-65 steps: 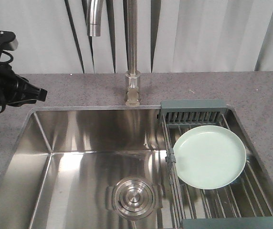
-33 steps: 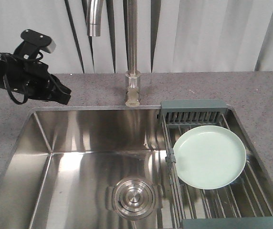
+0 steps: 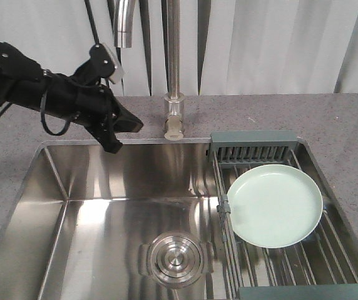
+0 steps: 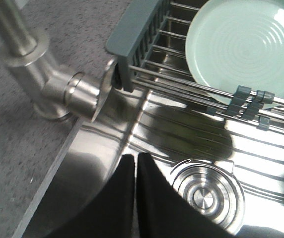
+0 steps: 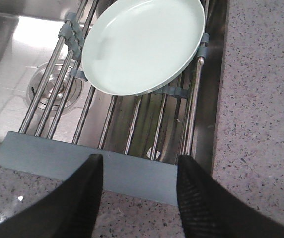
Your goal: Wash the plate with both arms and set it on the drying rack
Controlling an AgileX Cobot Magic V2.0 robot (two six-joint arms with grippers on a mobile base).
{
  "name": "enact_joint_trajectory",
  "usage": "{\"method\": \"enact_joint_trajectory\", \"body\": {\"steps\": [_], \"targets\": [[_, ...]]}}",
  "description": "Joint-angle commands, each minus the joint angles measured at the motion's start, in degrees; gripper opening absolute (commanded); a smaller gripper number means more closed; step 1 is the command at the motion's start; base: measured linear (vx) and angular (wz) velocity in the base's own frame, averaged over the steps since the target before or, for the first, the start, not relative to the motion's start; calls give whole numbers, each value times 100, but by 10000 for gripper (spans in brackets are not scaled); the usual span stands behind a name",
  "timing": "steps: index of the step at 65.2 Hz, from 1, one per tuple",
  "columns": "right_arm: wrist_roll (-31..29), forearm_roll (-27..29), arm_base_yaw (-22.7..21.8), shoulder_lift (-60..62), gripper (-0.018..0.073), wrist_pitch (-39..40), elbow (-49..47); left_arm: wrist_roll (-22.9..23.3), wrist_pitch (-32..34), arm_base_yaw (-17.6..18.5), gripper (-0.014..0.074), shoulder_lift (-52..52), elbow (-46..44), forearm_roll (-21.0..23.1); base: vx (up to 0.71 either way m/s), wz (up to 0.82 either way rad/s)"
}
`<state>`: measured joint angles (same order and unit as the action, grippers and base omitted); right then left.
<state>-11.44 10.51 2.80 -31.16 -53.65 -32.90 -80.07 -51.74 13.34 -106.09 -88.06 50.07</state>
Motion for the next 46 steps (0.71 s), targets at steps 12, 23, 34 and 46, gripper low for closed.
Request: {"method": "enact_joint_trajectory", "body": {"steps": [12, 23, 34, 46], "targets": [[-63, 51, -9, -20, 348, 295, -138, -796, 192, 581, -8, -180, -576, 336, 0, 0], [-63, 51, -9, -20, 348, 295, -138, -859, 567, 769, -8, -544, -947, 331, 0, 0], [-63, 51, -9, -20, 348, 295, -138, -859, 1236, 763, -8, -802, -1275, 335, 0, 0], [-63, 51, -9, -20, 348, 295, -138, -889, 2045, 756, -8, -848, -1412, 329, 0, 0]]}}
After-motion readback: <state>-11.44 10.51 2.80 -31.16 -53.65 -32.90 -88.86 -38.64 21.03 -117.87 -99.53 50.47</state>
